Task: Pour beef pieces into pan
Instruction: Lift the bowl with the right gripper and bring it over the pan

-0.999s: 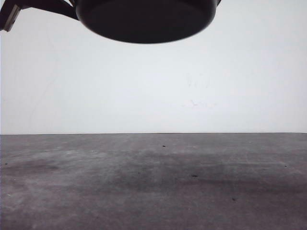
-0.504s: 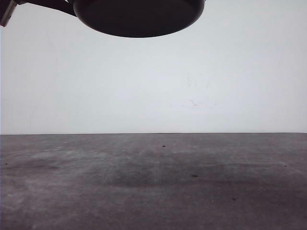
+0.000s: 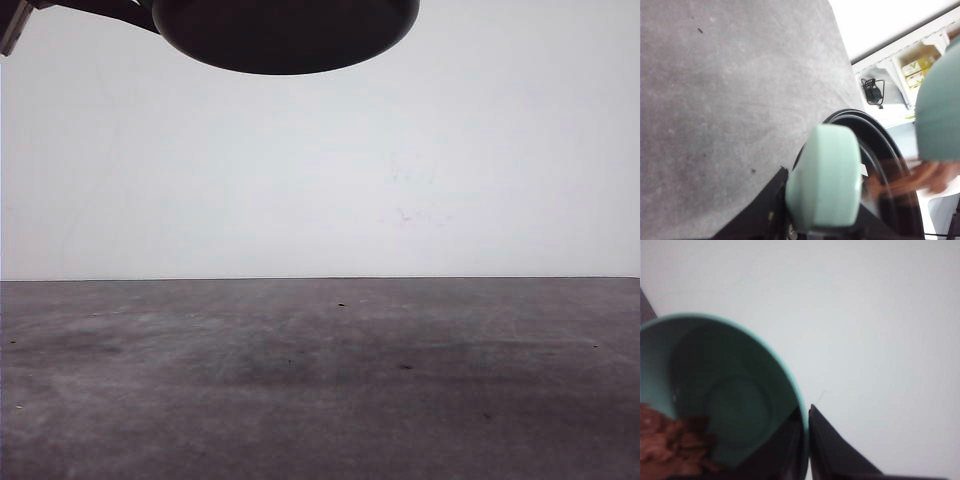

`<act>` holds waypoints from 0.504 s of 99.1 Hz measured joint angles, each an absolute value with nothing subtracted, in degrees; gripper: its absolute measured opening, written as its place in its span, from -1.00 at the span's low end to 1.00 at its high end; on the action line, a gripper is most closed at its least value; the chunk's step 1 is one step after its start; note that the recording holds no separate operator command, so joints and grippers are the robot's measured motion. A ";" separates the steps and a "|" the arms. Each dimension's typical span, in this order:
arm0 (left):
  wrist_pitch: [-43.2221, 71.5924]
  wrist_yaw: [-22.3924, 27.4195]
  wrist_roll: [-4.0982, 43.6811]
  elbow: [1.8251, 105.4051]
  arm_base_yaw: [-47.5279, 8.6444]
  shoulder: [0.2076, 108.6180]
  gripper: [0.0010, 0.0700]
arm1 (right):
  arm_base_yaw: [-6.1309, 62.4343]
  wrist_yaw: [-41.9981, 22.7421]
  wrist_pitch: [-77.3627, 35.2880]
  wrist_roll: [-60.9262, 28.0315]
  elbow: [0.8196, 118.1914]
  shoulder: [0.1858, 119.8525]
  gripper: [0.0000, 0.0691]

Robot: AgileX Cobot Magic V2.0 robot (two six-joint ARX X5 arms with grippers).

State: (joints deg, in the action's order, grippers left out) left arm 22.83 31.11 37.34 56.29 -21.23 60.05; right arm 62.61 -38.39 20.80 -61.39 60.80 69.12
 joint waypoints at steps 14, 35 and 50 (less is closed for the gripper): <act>22.50 31.44 37.78 56.29 -20.62 60.05 -0.87 | 62.61 -36.71 24.43 -65.32 60.80 69.12 -0.97; 22.48 31.53 38.20 56.29 -20.32 60.05 -0.87 | 62.61 -35.48 26.26 -69.34 60.80 69.12 -0.97; 22.48 31.53 38.24 56.29 -20.10 60.05 -0.87 | 62.61 -33.74 26.30 -70.59 60.80 69.12 -0.97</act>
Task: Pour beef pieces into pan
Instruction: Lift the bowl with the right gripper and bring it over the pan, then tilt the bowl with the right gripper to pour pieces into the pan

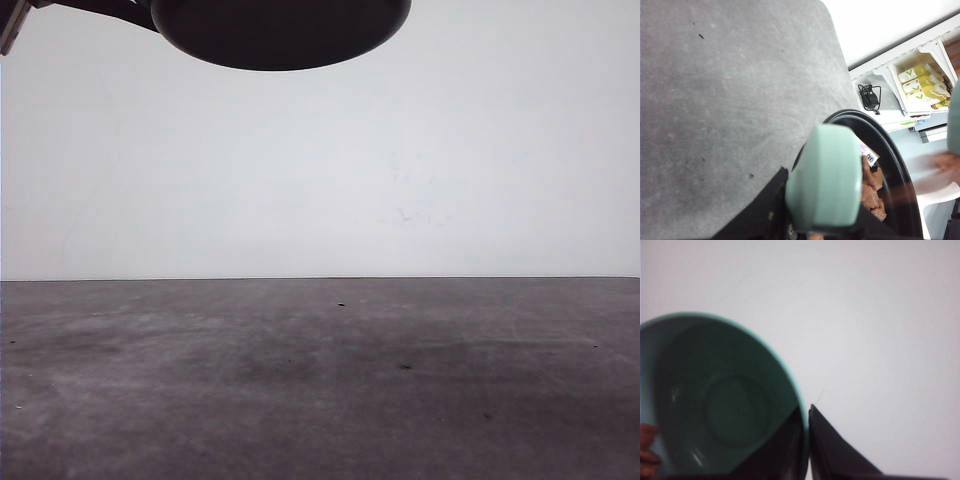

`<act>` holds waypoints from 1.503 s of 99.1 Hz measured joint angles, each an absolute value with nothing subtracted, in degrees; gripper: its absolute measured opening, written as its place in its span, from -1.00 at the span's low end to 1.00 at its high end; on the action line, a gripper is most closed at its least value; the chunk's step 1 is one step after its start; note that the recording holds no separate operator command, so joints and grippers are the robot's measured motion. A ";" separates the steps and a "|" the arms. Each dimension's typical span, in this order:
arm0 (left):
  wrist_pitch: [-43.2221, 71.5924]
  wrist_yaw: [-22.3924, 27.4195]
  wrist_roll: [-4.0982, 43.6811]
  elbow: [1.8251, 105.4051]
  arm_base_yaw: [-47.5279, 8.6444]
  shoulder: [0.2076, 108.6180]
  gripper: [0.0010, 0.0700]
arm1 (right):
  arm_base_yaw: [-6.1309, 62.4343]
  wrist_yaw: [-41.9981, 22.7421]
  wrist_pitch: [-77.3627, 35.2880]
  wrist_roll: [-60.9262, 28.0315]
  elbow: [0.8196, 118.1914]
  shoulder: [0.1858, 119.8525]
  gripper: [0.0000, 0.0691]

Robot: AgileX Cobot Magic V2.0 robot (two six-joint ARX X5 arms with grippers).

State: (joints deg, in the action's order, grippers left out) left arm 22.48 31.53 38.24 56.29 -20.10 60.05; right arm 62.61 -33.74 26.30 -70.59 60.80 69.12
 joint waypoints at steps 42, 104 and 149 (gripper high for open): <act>22.50 31.53 38.24 56.29 -20.10 60.05 -0.87 | 62.26 -32.45 29.91 -74.43 60.80 69.12 -0.97; 22.48 31.88 37.78 56.29 -20.10 60.05 -0.87 | 52.73 -35.07 7.75 -33.91 62.33 63.57 -0.96; 19.81 31.27 35.99 56.29 -20.10 60.05 -0.87 | 5.89 4.60 -44.21 13.08 64.51 65.01 -0.96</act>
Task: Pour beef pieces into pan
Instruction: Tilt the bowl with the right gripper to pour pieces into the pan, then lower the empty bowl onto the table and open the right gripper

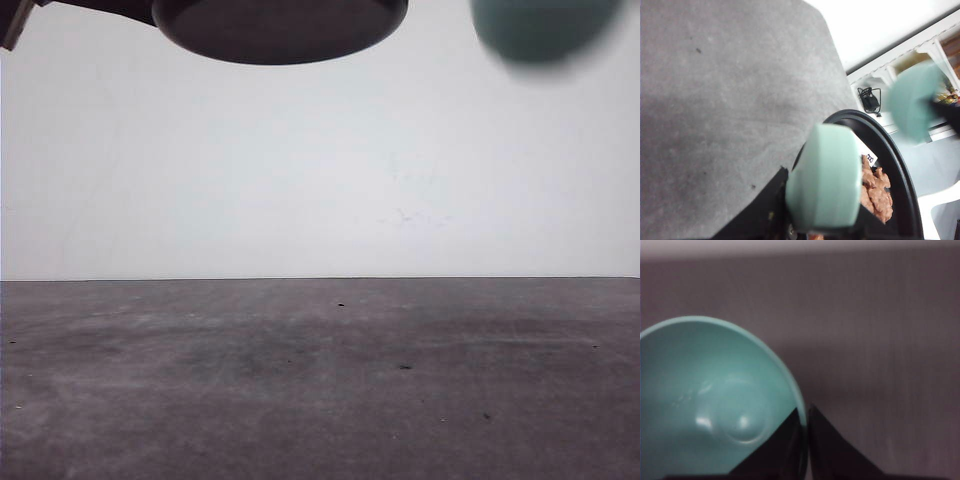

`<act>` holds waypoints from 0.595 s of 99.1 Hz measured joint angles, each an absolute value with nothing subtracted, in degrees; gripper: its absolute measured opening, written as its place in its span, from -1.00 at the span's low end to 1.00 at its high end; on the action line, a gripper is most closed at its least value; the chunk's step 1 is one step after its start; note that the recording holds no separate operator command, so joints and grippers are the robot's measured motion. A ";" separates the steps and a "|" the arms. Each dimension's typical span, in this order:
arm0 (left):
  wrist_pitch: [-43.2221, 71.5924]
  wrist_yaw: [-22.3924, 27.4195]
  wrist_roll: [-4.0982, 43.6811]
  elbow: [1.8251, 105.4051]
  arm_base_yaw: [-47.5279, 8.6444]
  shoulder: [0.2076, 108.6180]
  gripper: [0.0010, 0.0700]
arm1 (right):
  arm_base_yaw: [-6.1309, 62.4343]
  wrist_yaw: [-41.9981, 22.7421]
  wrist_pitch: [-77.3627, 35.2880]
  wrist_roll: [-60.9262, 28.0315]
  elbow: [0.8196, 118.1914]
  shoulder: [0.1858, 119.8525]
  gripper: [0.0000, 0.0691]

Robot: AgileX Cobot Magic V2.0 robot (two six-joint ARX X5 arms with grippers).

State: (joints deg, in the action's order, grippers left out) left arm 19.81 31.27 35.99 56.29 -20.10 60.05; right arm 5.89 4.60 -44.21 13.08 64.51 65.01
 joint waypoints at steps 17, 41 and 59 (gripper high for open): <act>19.55 31.27 35.99 56.29 -20.12 60.05 -0.87 | 3.01 10.41 -41.34 13.47 55.31 70.61 -0.95; 19.81 31.97 35.99 56.29 -20.12 60.05 -0.87 | 5.37 10.44 -29.91 15.73 45.78 72.55 -0.95; 19.86 31.99 35.99 56.29 -20.12 60.05 -0.87 | 5.63 9.67 -28.62 16.49 45.58 74.96 -0.95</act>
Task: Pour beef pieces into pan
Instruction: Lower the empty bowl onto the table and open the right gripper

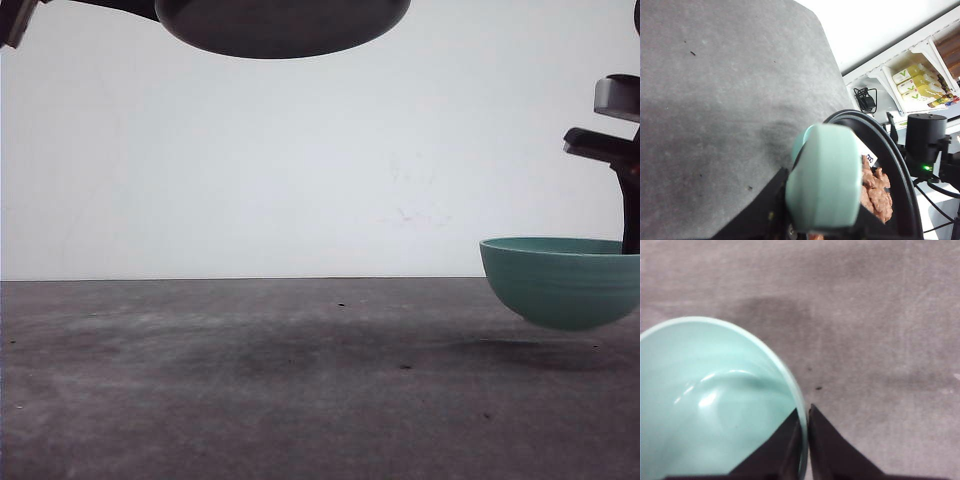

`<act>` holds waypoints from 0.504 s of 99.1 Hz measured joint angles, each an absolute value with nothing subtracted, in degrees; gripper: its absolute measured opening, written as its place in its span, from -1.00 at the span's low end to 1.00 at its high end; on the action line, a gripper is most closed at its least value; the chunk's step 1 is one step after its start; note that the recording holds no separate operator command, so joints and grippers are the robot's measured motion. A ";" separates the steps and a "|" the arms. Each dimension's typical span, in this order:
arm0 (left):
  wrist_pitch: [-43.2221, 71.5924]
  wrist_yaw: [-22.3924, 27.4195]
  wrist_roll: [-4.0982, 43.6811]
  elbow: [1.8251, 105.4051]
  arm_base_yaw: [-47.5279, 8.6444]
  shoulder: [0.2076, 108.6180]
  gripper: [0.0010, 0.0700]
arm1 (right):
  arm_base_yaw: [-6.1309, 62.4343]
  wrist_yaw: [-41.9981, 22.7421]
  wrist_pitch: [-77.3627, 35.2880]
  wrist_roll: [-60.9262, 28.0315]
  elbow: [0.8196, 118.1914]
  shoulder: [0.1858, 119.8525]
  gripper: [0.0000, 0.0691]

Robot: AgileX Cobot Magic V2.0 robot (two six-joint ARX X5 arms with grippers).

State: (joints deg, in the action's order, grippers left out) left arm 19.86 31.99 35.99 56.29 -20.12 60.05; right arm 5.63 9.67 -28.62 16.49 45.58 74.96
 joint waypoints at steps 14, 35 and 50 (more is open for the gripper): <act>19.86 31.99 35.99 56.29 -20.12 60.05 -0.87 | 5.69 9.37 -29.17 16.62 45.58 78.32 -0.95; 19.90 31.99 35.99 56.29 -20.14 60.05 -0.87 | 6.98 9.17 -28.29 16.78 45.58 79.70 -0.95; 19.90 31.99 35.99 56.29 -20.12 60.05 -0.87 | 7.81 8.97 -27.77 16.75 45.58 79.96 -0.92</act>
